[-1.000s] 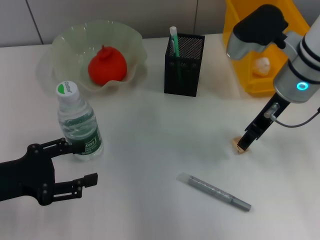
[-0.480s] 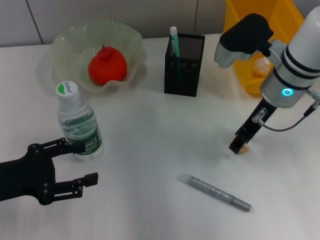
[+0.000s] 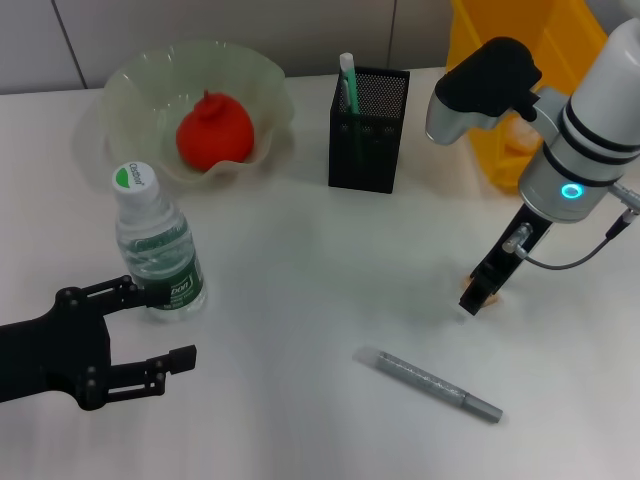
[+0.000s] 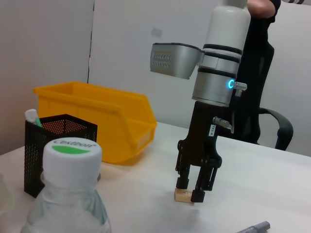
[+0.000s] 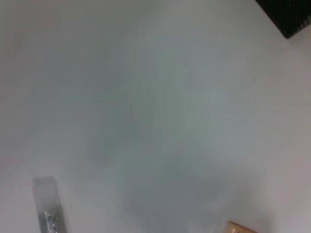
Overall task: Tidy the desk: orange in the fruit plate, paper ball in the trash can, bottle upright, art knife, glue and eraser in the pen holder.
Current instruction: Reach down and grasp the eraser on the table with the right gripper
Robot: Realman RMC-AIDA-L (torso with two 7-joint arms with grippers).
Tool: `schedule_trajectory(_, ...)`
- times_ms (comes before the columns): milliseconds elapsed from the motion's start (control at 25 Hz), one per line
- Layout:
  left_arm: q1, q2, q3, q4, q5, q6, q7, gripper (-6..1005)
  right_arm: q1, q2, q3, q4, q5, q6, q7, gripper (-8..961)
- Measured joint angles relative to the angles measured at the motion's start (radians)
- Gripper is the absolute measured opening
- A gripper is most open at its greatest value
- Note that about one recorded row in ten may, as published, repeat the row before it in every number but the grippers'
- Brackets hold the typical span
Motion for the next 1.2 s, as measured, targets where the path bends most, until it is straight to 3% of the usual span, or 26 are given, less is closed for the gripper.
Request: schedule_trajectory(1200, 0.010, 0.000, 0.000, 0.000, 0.000, 0.006, 0.000, 802, 0.032, -0.001, -0.005, 0.069, -0.010, 0.023, 0.010, 462)
